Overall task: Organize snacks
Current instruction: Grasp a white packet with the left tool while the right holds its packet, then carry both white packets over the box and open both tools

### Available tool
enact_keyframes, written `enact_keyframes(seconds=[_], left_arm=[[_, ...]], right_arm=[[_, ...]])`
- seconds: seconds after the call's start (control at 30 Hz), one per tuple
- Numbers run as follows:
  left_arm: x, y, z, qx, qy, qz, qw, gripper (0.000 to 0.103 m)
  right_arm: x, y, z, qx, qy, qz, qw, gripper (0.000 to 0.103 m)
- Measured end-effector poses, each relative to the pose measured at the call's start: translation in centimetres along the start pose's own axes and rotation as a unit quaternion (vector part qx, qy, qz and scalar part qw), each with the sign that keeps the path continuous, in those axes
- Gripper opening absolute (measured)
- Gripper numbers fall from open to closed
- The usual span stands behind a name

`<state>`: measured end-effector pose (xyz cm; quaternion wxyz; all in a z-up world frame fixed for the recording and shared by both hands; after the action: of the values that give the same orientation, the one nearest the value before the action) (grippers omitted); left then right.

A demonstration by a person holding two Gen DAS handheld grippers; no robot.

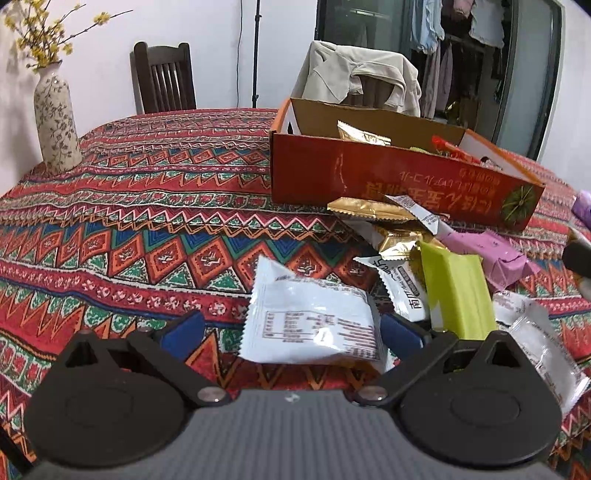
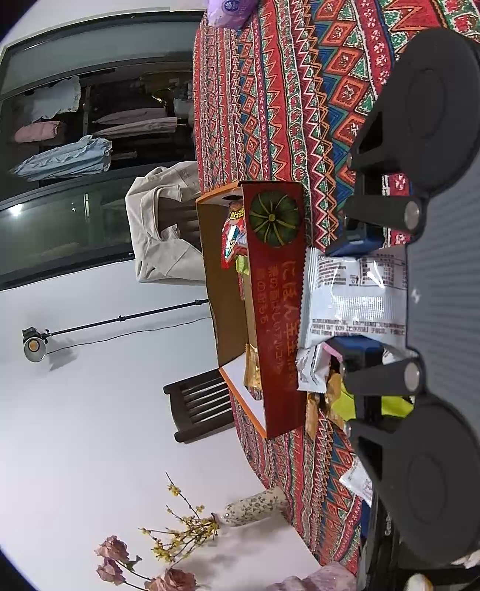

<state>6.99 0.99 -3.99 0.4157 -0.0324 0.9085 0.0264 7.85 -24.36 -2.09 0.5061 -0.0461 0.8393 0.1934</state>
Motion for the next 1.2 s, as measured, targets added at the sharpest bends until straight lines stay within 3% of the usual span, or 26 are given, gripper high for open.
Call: enact_keyframes(seconds=[0.3, 0.37, 0.53, 0.63, 1.0, 1.2], left_arm=[[-0.1, -0.6, 0.4, -0.004, 0.001, 0.025, 0.9997, 0.101], [0.0, -0.8, 0.2, -0.004, -0.004, 0.03, 0.9995, 0.095], [0.0, -0.9, -0.6, 0.007, -0.019, 0.032, 0.9993, 0.051], [0.0, -0.9, -1.1, 0.018, -0.03, 0.033, 0.9988, 0.041], [-0.9, -0.8, -3.7, 0.029, -0.09, 0.046, 0.9944, 0.021], [-1.3, -0.9, -4.1, 0.035, -0.102, 0.047, 0.9931, 0.021]], right_arm=[[0.4, -0.1, 0.1, -0.004, 0.005, 0.005, 1.0, 0.042], [0.4, -0.1, 0.1, -0.003, 0.005, 0.005, 1.0, 0.042], [0.5, -0.1, 0.1, -0.002, 0.004, 0.004, 1.0, 0.042], [0.5, -0.1, 0.0, -0.003, 0.004, 0.004, 1.0, 0.042], [0.4, 0.1, -0.2, -0.003, -0.001, -0.002, 1.0, 0.042], [0.1, 0.3, -0.2, -0.002, -0.003, -0.005, 1.0, 0.042]])
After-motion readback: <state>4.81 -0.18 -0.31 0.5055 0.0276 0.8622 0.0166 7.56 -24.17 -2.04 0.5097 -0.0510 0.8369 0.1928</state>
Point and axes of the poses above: each gripper's, at about its wrist camera, not at the fingertips, and z roughly the way its jaws point, y to its left, x to its underside, the point moved 1 cm from there along z, roughly the way its jaws point, and after that the axes turned 4 degrees about z, right-handed, at the moved point
